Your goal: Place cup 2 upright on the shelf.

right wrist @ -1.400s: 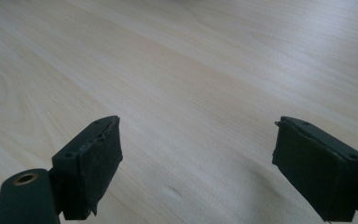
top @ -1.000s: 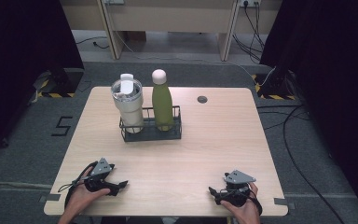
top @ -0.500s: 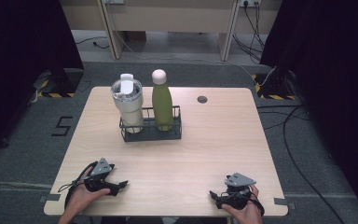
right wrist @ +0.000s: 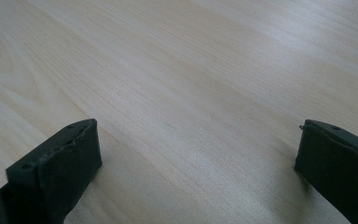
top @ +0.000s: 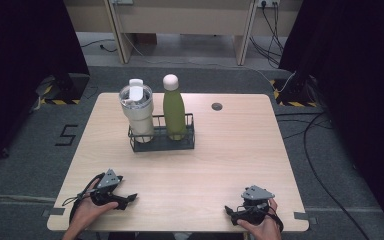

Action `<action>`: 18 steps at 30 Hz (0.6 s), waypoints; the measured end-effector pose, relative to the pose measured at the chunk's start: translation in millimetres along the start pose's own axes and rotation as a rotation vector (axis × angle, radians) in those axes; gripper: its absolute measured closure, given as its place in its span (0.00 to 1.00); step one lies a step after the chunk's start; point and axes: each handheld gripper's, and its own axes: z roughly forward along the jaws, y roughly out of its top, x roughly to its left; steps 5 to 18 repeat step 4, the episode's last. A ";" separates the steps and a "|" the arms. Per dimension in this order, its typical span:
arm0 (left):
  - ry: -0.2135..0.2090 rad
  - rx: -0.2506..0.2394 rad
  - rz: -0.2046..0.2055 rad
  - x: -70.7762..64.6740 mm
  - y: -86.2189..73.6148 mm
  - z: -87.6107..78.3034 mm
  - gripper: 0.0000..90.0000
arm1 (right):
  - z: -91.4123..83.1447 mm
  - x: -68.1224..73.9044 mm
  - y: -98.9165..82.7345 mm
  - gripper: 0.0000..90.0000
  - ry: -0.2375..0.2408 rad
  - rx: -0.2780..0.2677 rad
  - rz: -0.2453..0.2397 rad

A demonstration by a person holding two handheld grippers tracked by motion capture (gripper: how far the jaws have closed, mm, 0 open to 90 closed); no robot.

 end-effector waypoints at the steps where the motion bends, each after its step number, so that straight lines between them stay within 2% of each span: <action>1: 0.000 0.000 0.000 0.0 0.0 0.0 0.11 | 0.0 -0.1 0.0 0.00 0.000 -0.001 -0.001; 18: 0.000 0.001 0.000 0.1 0.0 0.0 0.11 | -0.1 0.0 -0.1 0.00 -0.001 0.000 0.001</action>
